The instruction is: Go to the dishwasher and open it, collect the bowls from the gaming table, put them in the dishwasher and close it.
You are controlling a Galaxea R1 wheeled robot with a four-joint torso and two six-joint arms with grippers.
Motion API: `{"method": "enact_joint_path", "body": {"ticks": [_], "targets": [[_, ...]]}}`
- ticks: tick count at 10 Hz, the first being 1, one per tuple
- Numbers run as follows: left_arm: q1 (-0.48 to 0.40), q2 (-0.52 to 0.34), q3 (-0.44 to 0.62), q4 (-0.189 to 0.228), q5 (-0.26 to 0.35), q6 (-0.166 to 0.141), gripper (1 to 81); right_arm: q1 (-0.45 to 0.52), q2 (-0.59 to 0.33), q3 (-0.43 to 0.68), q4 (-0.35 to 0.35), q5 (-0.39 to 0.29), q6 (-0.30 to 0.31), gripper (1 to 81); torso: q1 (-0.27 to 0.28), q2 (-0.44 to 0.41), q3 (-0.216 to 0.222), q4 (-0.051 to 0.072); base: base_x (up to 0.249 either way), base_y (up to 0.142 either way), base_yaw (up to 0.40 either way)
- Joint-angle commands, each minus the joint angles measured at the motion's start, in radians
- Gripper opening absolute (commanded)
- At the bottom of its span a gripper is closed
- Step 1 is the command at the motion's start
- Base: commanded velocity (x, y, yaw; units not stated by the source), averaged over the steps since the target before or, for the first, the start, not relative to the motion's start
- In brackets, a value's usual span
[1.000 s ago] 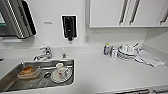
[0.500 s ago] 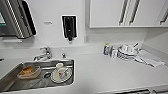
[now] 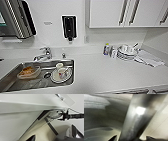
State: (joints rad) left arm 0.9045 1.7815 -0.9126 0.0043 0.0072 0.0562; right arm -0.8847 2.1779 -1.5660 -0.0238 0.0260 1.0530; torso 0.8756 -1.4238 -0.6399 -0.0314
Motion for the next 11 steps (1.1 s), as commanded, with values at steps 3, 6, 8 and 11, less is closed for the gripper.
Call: {"method": "enact_joint_path", "body": {"ticks": [3, 6, 8, 11], "targets": [[-0.083, -0.037, 0.032, -0.004, 0.023, 0.005, 81.1, -0.007, -0.016, -0.014, -0.025, -0.293, -0.013, 81.1, 0.0, 0.0, 0.0, 0.0, -0.043, 0.0, 0.0], [-0.083, -0.034, 0.03, -0.006, 0.023, 0.005, 81.1, -0.006, -0.016, -0.015, -0.027, -0.294, -0.013, 81.1, 0.0, 0.0, 0.0, 0.0, -0.072, 0.0, 0.0], [-0.083, -0.033, 0.03, -0.006, 0.023, 0.005, 81.1, -0.007, -0.01, -0.015, -0.027, -0.294, -0.013, 81.1, 0.0, 0.0, 0.0, 0.0, -0.074, 0.0, 0.0], [-0.083, -0.028, 0.029, -0.006, 0.031, 0.005, 81.1, -0.007, 0.022, -0.011, -0.036, -0.293, -0.013, 81.1, 0.0, 0.0, 0.0, 0.0, -0.025, 0.0, 0.0]]}}
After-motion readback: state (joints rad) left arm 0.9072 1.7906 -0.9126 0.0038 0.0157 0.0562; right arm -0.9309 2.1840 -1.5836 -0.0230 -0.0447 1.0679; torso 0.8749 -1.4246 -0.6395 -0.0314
